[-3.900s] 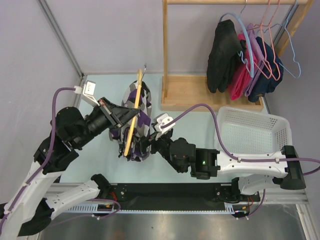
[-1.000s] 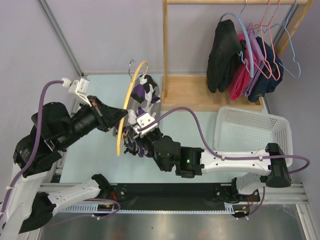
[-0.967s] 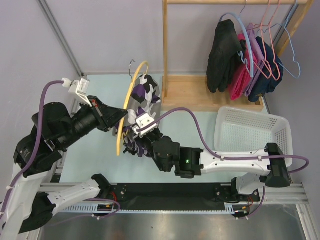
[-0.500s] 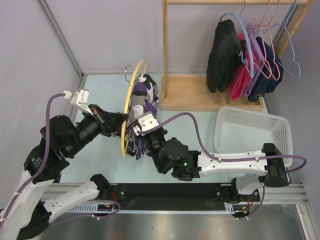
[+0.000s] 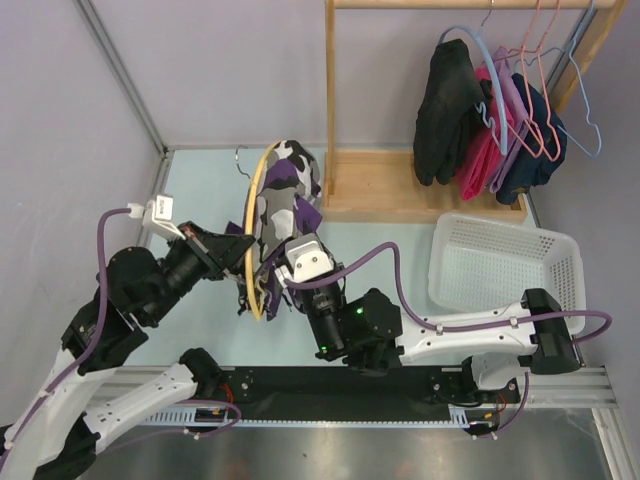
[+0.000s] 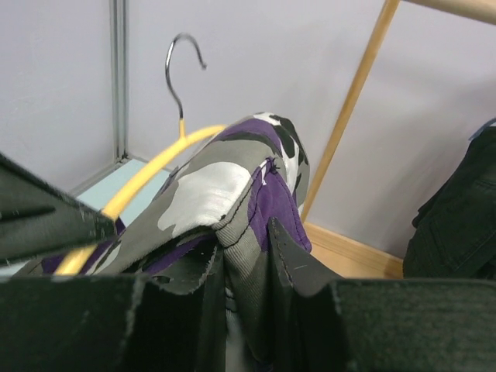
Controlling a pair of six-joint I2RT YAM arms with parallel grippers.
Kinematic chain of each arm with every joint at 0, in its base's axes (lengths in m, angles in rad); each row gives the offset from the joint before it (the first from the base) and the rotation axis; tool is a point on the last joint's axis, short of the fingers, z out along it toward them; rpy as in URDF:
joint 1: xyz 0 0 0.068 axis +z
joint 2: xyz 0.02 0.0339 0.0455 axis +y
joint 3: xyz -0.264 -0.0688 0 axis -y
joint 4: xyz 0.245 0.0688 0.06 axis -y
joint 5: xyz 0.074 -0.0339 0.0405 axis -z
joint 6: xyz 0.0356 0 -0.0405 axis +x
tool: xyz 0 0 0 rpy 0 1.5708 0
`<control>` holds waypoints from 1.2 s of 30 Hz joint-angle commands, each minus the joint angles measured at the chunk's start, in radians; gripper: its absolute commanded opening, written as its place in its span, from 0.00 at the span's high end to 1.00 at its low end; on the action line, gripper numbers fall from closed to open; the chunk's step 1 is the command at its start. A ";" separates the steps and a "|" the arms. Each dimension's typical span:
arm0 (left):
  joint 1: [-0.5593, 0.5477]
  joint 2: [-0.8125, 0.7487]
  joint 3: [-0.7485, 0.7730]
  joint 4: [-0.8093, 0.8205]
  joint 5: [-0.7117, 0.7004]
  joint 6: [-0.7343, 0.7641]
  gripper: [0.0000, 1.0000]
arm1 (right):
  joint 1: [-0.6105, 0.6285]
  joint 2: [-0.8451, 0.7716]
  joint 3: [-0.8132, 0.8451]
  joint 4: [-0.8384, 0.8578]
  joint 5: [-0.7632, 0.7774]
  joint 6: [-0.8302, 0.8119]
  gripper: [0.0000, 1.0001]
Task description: Remove the trousers from the hanger
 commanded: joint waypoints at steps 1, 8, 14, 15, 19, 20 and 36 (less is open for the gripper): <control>0.006 -0.025 -0.051 -0.003 -0.082 -0.036 1.00 | 0.022 -0.084 0.151 0.219 -0.089 -0.075 1.00; 0.006 -0.056 -0.088 0.004 -0.080 -0.029 1.00 | 0.031 -0.077 0.269 0.205 -0.120 -0.185 1.00; 0.006 -0.076 -0.119 -0.016 -0.102 -0.029 1.00 | 0.043 -0.124 0.339 0.099 -0.144 -0.155 1.00; 0.006 -0.071 -0.122 -0.013 -0.097 -0.032 1.00 | 0.047 -0.135 0.342 0.041 -0.150 -0.107 1.00; 0.006 -0.047 -0.133 0.000 -0.088 -0.045 1.00 | 0.057 -0.196 0.338 -0.086 -0.178 0.041 1.00; 0.006 -0.036 -0.133 0.006 -0.086 -0.048 1.00 | 0.059 -0.210 0.332 -0.100 -0.190 0.056 1.00; 0.006 -0.091 -0.214 -0.063 -0.146 -0.021 1.00 | 0.071 -0.196 0.513 -0.068 -0.132 -0.253 1.00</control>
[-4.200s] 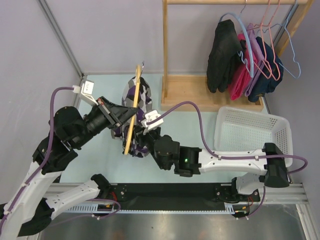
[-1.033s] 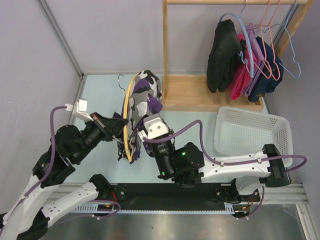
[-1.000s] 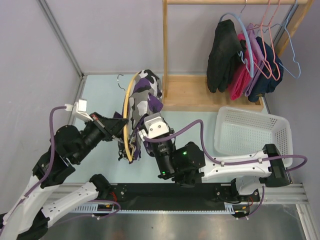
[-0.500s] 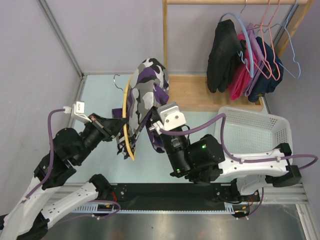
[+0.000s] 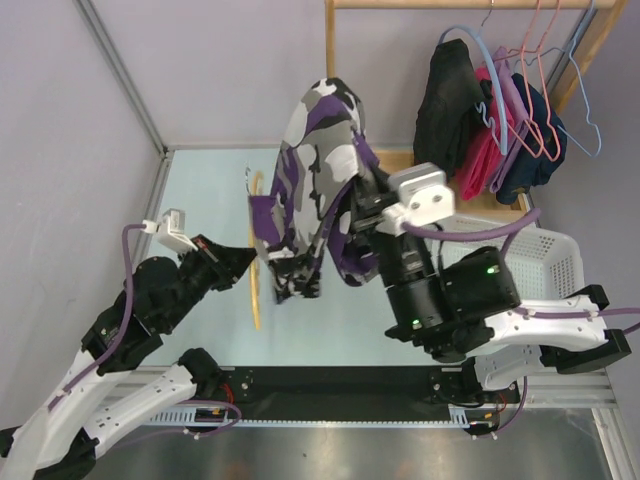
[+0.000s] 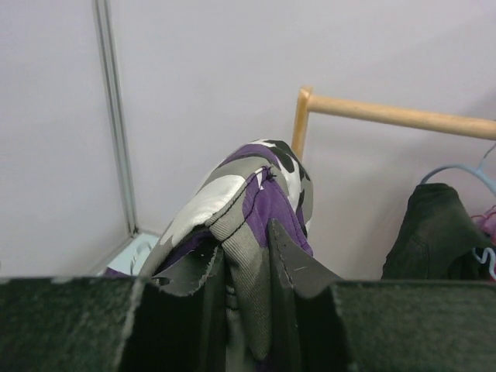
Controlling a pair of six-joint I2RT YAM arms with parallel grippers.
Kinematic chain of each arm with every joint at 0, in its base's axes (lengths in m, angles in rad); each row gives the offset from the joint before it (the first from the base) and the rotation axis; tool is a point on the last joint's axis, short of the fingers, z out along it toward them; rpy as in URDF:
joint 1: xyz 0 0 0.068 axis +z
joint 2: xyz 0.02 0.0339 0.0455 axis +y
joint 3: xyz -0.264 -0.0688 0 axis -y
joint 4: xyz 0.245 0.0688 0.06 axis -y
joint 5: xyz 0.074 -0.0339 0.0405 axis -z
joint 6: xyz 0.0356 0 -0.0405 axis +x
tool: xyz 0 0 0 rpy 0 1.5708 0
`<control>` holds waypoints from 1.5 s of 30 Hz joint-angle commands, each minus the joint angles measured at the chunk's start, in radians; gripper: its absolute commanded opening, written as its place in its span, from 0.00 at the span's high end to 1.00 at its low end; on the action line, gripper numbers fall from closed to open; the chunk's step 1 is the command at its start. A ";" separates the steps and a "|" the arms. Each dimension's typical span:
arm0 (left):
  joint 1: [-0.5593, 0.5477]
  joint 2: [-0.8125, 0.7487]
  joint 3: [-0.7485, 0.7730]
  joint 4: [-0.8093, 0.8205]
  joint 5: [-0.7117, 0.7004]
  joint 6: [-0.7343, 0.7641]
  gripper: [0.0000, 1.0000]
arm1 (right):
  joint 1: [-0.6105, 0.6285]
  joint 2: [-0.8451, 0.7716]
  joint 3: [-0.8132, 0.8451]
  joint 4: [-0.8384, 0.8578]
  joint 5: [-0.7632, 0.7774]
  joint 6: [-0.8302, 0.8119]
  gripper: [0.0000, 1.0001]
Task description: Remove the trousers from the hanger
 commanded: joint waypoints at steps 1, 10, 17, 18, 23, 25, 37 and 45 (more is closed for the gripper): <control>0.006 -0.026 -0.024 -0.112 -0.098 0.067 1.00 | 0.009 -0.059 0.139 0.149 -0.106 -0.095 1.00; 0.006 -0.068 -0.001 -0.153 -0.129 0.104 1.00 | -0.042 -0.189 -0.140 0.345 0.083 -0.302 1.00; 0.006 -0.039 0.063 -0.123 -0.089 0.129 1.00 | -0.348 -0.348 -0.425 0.343 0.300 -0.226 1.00; 0.006 -0.036 0.063 -0.112 -0.086 0.129 1.00 | -0.419 -0.364 -0.442 0.340 0.338 -0.218 1.00; 0.007 -0.022 0.059 -0.091 -0.066 0.135 1.00 | -0.531 -0.428 -0.429 0.144 0.383 -0.081 1.00; 0.006 -0.022 0.057 -0.083 -0.061 0.132 1.00 | -0.588 -0.440 -0.380 -0.011 0.391 -0.026 1.00; 0.007 -0.010 0.082 -0.066 -0.023 0.135 1.00 | -0.922 -0.480 -0.410 -0.462 0.261 0.257 1.00; 0.006 0.000 0.097 -0.064 -0.003 0.142 1.00 | -1.260 -0.499 -0.461 -1.227 -0.042 1.078 1.00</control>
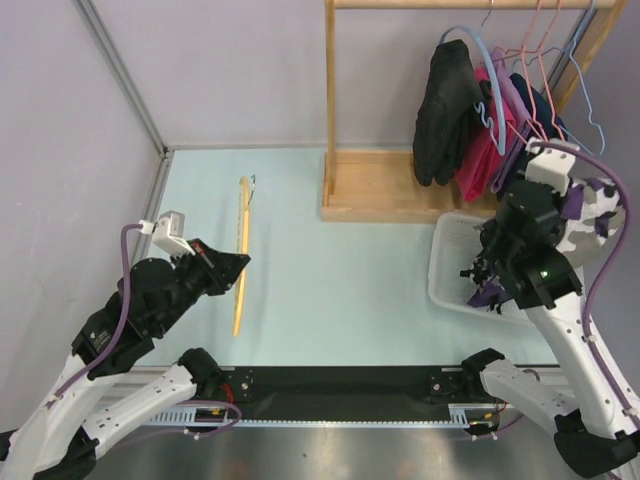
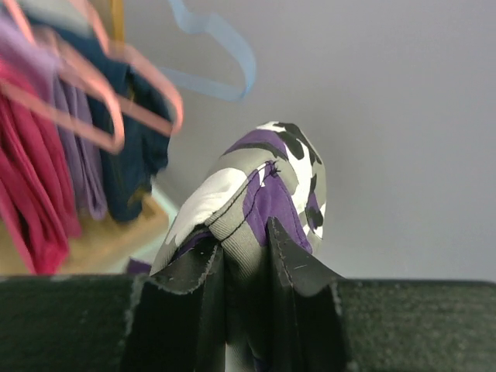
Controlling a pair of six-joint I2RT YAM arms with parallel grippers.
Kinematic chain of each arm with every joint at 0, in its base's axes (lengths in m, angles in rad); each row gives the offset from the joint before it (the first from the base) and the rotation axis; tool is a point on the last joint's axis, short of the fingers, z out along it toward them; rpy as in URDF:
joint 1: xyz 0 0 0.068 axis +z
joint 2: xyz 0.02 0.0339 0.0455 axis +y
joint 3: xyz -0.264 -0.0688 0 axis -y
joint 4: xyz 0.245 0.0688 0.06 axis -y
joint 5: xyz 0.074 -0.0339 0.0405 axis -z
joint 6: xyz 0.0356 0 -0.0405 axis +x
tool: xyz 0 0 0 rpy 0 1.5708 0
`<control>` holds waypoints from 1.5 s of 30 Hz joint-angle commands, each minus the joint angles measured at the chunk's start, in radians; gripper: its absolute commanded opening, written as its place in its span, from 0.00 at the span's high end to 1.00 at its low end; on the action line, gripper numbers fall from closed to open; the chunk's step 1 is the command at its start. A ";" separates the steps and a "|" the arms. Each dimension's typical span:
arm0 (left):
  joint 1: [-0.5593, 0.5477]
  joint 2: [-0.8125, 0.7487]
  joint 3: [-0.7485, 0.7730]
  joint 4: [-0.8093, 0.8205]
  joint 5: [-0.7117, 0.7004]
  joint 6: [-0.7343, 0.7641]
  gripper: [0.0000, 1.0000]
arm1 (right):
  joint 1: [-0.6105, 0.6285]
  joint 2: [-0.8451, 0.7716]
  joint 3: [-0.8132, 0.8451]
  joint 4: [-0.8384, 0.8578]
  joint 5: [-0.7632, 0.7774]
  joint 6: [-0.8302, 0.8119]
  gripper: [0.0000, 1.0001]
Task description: Remove the trousers from the hanger
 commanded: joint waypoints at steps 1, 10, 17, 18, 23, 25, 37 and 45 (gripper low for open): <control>0.003 0.010 0.056 0.074 0.017 0.034 1.00 | -0.079 -0.046 -0.102 -0.296 -0.236 0.431 1.00; 0.003 0.017 0.040 0.087 0.038 0.025 0.99 | -0.071 -0.008 -0.349 -0.414 -0.321 0.815 0.99; 0.003 0.017 0.037 0.113 0.072 0.027 1.00 | -0.062 -0.011 -0.483 -0.417 -0.471 0.976 0.75; 0.003 0.016 0.034 0.115 0.078 0.025 1.00 | -0.062 -0.009 -0.483 -0.428 -0.473 0.990 0.71; 0.003 0.020 0.037 0.129 0.098 0.025 1.00 | -0.053 -0.011 -0.406 -0.570 -0.479 0.997 0.41; 0.003 0.023 0.037 0.133 0.101 0.025 1.00 | -0.038 -0.029 -0.350 -0.621 -0.465 1.005 0.28; 0.003 0.025 0.039 0.156 0.113 0.027 1.00 | 0.112 -0.161 -0.126 -0.833 -0.670 1.088 0.06; 0.003 0.020 0.033 0.172 0.119 -0.015 1.00 | 0.410 -0.173 -0.188 -0.468 -0.919 1.019 0.07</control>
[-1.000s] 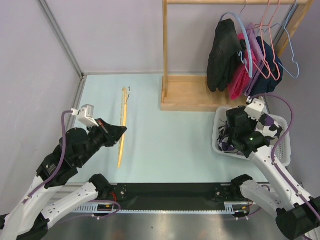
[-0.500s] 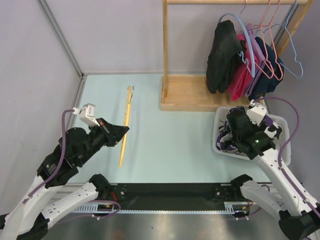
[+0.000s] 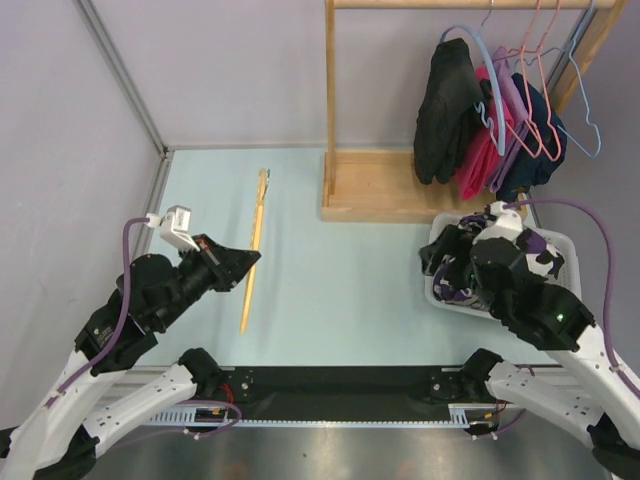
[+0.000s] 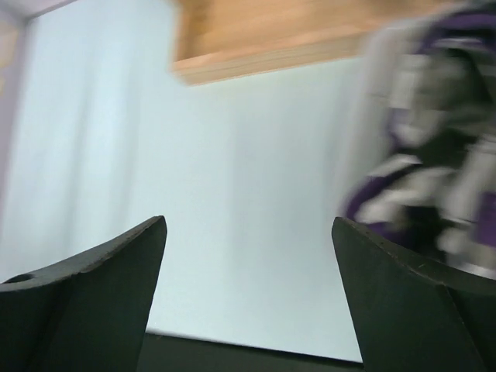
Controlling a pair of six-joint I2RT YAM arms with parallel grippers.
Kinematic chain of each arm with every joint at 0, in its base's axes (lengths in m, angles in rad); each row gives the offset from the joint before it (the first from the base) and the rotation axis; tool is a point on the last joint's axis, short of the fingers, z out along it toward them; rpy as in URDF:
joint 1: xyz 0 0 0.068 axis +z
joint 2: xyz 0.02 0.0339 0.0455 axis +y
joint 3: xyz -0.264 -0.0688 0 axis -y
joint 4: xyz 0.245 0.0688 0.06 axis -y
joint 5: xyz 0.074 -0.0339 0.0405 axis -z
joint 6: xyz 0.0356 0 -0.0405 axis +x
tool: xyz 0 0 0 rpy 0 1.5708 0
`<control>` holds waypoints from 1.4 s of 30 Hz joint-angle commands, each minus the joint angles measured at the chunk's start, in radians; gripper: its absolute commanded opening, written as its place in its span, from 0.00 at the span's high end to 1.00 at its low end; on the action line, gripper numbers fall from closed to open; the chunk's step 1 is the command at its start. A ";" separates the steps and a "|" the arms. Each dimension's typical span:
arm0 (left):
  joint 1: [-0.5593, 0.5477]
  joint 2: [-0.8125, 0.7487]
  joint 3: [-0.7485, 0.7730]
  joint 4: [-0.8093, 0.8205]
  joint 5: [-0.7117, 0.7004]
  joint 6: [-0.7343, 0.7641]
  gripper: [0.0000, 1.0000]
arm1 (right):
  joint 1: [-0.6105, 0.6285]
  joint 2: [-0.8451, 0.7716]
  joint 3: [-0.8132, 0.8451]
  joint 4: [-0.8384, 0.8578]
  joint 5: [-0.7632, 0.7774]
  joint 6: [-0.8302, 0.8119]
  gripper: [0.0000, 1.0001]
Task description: Remove the trousers from the hanger
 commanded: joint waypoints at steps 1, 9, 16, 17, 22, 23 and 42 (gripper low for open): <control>0.003 -0.004 0.024 0.088 0.015 -0.020 1.00 | 0.187 0.019 -0.051 0.333 -0.161 -0.046 0.07; 0.003 -0.021 0.018 0.096 0.008 -0.063 1.00 | 0.471 0.222 -0.170 0.964 -0.375 -0.101 0.19; 0.003 -0.023 0.013 0.096 0.019 -0.075 1.00 | 0.586 0.474 -0.068 1.198 -0.413 -0.138 0.23; 0.003 -0.026 0.011 0.096 0.021 -0.075 1.00 | 0.594 0.490 -0.062 1.213 -0.419 -0.141 0.25; 0.003 -0.029 0.010 0.097 0.024 -0.076 1.00 | 0.634 0.553 -0.051 1.311 -0.420 -0.155 0.33; 0.003 -0.027 0.010 0.096 0.024 -0.076 1.00 | 0.639 0.559 -0.046 1.318 -0.414 -0.156 0.36; 0.003 -0.027 0.008 0.096 0.039 -0.083 1.00 | 0.645 0.721 0.032 1.356 -0.494 -0.141 0.58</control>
